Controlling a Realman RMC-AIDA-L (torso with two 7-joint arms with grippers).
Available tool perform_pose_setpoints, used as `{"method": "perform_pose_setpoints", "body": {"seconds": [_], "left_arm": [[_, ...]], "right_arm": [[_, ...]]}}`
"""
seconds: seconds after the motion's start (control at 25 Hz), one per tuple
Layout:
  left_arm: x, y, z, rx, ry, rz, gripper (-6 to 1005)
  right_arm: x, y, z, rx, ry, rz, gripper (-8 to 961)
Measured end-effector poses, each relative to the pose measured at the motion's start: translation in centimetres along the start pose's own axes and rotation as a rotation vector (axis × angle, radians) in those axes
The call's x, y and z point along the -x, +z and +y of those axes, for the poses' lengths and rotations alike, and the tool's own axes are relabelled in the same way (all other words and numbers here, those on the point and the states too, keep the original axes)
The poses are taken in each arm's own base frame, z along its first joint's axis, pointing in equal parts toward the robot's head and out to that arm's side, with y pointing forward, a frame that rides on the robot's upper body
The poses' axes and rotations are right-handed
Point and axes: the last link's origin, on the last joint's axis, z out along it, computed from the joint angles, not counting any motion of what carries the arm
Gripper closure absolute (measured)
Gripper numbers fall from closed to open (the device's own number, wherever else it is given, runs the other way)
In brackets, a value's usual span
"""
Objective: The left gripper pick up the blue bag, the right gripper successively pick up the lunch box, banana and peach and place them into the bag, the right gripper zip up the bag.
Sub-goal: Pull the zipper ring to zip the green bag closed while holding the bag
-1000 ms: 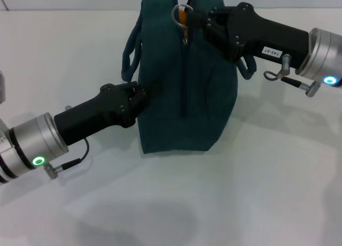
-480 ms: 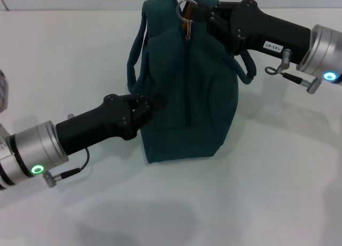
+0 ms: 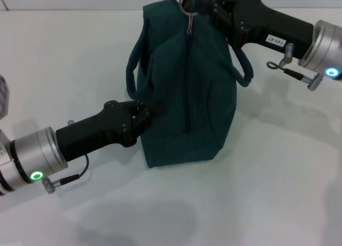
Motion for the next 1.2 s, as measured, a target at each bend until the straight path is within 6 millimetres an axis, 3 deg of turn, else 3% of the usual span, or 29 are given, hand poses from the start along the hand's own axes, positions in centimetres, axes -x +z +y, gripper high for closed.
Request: {"method": "perform_pose_setpoints", "body": {"seconds": [1.2], "left_arm": [[0.2,-0.1,2.8,0.219,0.034,-0.053,941]], "right_arm": [[-1.1,0.4,-0.6,-0.041,0.012,0.080,949]]}}
